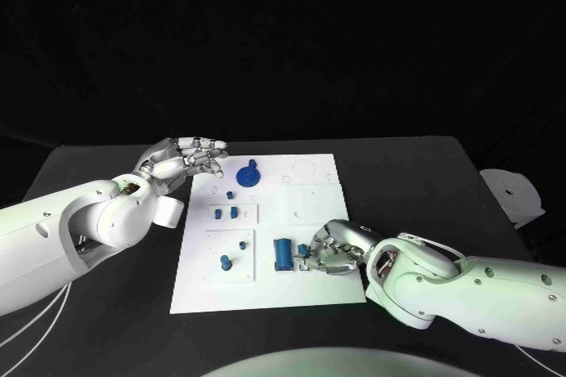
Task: Assemble the parts on the task board
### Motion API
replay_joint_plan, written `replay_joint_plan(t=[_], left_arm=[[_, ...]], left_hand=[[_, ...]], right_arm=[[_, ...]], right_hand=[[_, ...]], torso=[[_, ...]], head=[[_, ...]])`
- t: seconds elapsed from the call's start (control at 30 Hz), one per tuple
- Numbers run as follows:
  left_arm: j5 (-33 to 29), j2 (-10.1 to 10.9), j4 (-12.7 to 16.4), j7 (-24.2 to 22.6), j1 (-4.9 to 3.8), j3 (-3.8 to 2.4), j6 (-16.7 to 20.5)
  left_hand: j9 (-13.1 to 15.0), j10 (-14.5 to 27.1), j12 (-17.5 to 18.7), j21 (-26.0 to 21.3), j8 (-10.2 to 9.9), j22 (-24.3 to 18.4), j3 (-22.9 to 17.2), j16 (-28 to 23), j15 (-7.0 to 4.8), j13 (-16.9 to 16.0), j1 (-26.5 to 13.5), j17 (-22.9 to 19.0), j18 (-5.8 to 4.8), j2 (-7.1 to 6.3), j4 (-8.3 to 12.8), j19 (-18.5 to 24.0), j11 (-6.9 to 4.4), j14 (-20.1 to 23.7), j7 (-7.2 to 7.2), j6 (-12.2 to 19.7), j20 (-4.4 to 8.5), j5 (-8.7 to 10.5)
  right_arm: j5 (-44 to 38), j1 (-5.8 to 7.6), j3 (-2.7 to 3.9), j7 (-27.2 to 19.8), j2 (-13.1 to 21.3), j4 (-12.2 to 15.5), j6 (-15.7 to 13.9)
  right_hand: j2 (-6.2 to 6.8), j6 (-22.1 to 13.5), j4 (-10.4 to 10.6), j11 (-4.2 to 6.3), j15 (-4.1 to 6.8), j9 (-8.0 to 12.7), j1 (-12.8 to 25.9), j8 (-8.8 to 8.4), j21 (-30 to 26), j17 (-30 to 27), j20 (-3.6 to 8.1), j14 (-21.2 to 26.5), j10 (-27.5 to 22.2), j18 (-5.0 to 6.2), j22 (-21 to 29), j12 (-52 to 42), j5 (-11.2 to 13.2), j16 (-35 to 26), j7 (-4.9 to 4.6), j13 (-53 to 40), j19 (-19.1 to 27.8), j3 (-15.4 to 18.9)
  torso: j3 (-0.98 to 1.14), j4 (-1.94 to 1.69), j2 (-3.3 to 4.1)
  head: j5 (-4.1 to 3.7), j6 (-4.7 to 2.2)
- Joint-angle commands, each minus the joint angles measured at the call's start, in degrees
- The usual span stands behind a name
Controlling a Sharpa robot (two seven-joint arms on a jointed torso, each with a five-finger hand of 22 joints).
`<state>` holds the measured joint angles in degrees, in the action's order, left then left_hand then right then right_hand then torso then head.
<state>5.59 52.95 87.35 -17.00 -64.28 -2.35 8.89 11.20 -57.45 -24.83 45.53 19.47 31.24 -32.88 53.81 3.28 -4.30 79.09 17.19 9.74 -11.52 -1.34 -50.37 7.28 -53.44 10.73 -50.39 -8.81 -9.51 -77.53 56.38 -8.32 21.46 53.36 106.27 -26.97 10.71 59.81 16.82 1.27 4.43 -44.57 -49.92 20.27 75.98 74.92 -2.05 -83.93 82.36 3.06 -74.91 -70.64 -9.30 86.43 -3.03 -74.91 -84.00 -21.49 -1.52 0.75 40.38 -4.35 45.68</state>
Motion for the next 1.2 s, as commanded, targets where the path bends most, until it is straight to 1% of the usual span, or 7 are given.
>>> replay_joint_plan(t=[0.03, 0.2, 0.27, 0.33, 0.73, 1.1, 1.2], left_arm=[[0.1, 0.0, 0.1, -0.2, -0.01, -0.03, -1.0], [0.1, 0.0, 0.1, -0.2, -0.01, -0.03, -0.9], [0.1, 0.0, 0.1, -0.2, -0.01, -0.03, -0.9], [0.1, 0.0, 0.1, -0.2, -0.01, -0.03, -0.9], [0.1, 0.0, 0.0, -0.2, -0.01, -0.03, -0.9], [0.1, 0.0, 0.0, -0.2, -0.01, -0.03, -0.9], [0.1, 0.1, 0.0, -0.2, -0.01, -0.03, -0.9]], left_hand=[[0.0, 0.0, 0.3, -0.2, -0.3, 0.0, 0.0, -0.2, 0.44, 0.1, -0.1, -0.1, 0.71, 0.4, 0.1, 0.1, 0.19, 0.1, 0.54, 0.0, -0.18, -0.31], [-0.1, 0.0, 0.3, -0.2, -0.3, 0.0, 0.0, -0.2, 0.46, 0.1, -0.2, -0.1, 0.7, 0.42, 0.0, 0.1, 0.2, 0.1, 0.54, 0.0, -0.19, -0.32], [-0.1, 0.0, 0.3, -0.2, -0.3, 0.0, 0.0, -0.2, 0.46, 0.1, -0.2, -0.1, 0.7, 0.42, 0.0, 0.1, 0.2, 0.1, 0.54, 0.0, -0.19, -0.32], [-0.1, 0.0, 0.3, -0.2, -0.3, 0.0, 0.0, -0.2, 0.46, 0.1, -0.2, -0.1, 0.7, 0.42, 0.0, 0.1, 0.2, 0.1, 0.54, 0.0, -0.19, -0.32], [-0.1, 0.0, 0.3, -0.3, -0.3, 0.0, 0.0, -0.2, 0.47, 0.1, -0.3, -0.1, 0.7, 0.47, 0.0, 0.1, 0.2, 0.0, 0.54, 0.0, -0.2, -0.33], [-0.1, 0.0, 0.3, -0.3, -0.3, 0.0, 0.0, -0.2, 0.48, 0.1, -0.3, -0.1, 0.7, 0.52, -0.1, 0.1, 0.2, 0.0, 0.54, 0.0, -0.21, -0.34], [-0.1, 0.0, 0.3, -0.3, -0.3, 0.0, 0.0, -0.2, 0.48, 0.1, -0.3, -0.1, 0.7, 0.52, -0.1, 0.1, 0.2, 0.0, 0.54, 0.0, -0.21, -0.34]], right_arm=[[-0.1, -0.07, -0.01, -0.4, 0.1, 0.2, 0.7], [-0.5, -0.07, -0.01, -0.5, 0.8, 0.9, 0.3], [-0.7, -0.07, -0.01, -0.5, 1.1, 1.2, 0.0], [-0.9, -0.07, -0.01, -0.6, 1.4, 1.6, -0.2], [-0.7, -0.07, -0.01, -1.2, 1.7, 2.7, -0.4], [-0.3, -0.07, -0.01, -1.5, 1.7, 2.2, 0.1], [-0.8, -0.06, -0.01, -1.4, 2.1, 1.8, 0.3]], right_hand=[[-0.21, 0.4, -0.1, -0.04, 0.25, -0.1, 0.3, -0.13, 0.1, 6.8, 0.37, -4.4, 0.3, -0.34, -11.5, -0.3, -0.1, 0.4, 0.14, -1.3, -1.2, 0.4], [-0.94, 0.5, -0.1, 0.02, 0.3, -0.1, -0.5, -0.08, 0.3, 6.9, 0.4, -4.5, 0.4, -0.37, -11.5, -0.5, -1.7, 0.4, 0.2, -1.5, -1.2, 1.0], [-0.94, 0.5, -0.1, 0.02, 0.3, -0.1, -0.5, -0.08, 0.3, 6.9, 0.4, -4.5, 0.4, -0.37, -11.5, -0.5, -1.7, 0.4, 0.2, -1.5, -1.2, 1.0], [-1.37, 0.5, -0.2, 0.04, 0.32, -0.2, -1.2, -0.08, 0.3, 7.0, 0.43, -4.5, 0.4, -0.37, -11.5, -0.5, -2.7, 0.4, 0.22, -1.5, -1.2, 1.3], [-2.12, 0.5, -0.2, 0.08, 0.35, -0.2, -2.4, -0.1, 0.4, 7.2, 0.46, -4.5, 0.5, -0.39, -11.5, -0.6, -4.4, 0.5, 0.26, -1.7, -1.3, 1.8], [-2.94, 0.5, -0.3, 0.09, 0.36, -0.2, -3.9, -0.19, 0.4, 7.2, 0.48, -4.5, 0.5, -0.38, -11.5, -0.6, -5.9, 0.5, 0.26, -1.7, -1.3, 2.0], [-3.22, 0.5, -0.6, 0.08, 0.36, -0.1, -6.0, -0.28, 0.4, 7.3, 0.48, -4.5, 0.6, -0.39, -11.5, -0.6, -6.3, 0.5, 0.25, -1.8, -1.3, 2.1]], torso=[[0.0, -0.01, -0.01], [0.02, 0.0, 0.0], [0.02, 0.01, -0.01], [0.01, 0.02, 0.0], [0.01, 0.0, -0.01], [-0.04, 0.03, 0.0], [-0.03, -0.04, 0.0]], head=[[-0.01, -0.01], [0.13, 0.03], [0.13, 0.04], [0.14, 0.05], [0.12, 0.1], [0.03, 0.07], [-0.02, 0.01]])
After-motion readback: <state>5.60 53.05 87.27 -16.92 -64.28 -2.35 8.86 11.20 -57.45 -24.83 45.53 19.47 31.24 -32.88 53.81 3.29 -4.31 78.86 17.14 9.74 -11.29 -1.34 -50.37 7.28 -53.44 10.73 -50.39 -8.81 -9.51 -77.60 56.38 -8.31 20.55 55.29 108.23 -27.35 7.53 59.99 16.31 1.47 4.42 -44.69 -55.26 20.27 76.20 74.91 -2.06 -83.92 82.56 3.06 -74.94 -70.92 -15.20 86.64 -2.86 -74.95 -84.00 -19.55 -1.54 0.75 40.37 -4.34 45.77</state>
